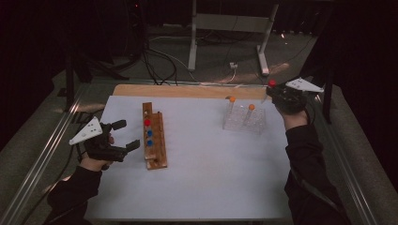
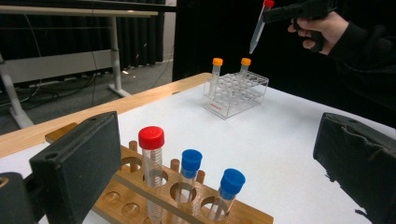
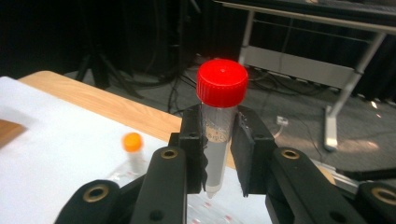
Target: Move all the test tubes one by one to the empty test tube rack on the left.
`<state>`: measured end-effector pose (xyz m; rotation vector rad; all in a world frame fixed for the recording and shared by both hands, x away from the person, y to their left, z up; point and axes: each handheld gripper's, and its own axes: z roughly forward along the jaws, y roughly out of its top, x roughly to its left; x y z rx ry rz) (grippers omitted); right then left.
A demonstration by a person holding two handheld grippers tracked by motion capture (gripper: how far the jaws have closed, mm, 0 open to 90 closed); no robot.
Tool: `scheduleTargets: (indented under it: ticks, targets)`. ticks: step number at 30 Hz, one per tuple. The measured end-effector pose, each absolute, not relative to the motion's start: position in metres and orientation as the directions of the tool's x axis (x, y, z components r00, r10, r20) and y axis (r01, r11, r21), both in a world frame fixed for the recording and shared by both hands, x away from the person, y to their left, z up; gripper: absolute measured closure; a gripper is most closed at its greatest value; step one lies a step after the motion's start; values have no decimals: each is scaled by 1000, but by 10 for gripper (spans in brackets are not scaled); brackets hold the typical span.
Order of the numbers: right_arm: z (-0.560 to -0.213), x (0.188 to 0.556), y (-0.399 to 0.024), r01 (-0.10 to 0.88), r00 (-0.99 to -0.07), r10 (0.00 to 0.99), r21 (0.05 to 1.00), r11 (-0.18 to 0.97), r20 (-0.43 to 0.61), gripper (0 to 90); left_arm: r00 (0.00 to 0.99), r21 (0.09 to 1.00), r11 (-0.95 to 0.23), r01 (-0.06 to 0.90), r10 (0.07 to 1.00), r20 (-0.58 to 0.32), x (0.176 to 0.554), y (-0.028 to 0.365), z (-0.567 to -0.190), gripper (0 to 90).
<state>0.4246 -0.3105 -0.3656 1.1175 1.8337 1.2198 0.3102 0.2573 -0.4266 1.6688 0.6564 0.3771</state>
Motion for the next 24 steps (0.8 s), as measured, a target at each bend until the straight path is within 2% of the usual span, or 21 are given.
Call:
scheduleTargets:
  ticks: [14, 24]
  targets:
    - [-352, 403, -267, 238, -569, 818, 936, 259, -82, 751, 814, 964, -127, 232, 568, -121, 309, 239, -418, 20]
    - [-369, 379, -236, 242, -676, 734, 921, 304, -65, 751, 835, 961, -149, 232, 537, -119, 310, 223, -414, 21]
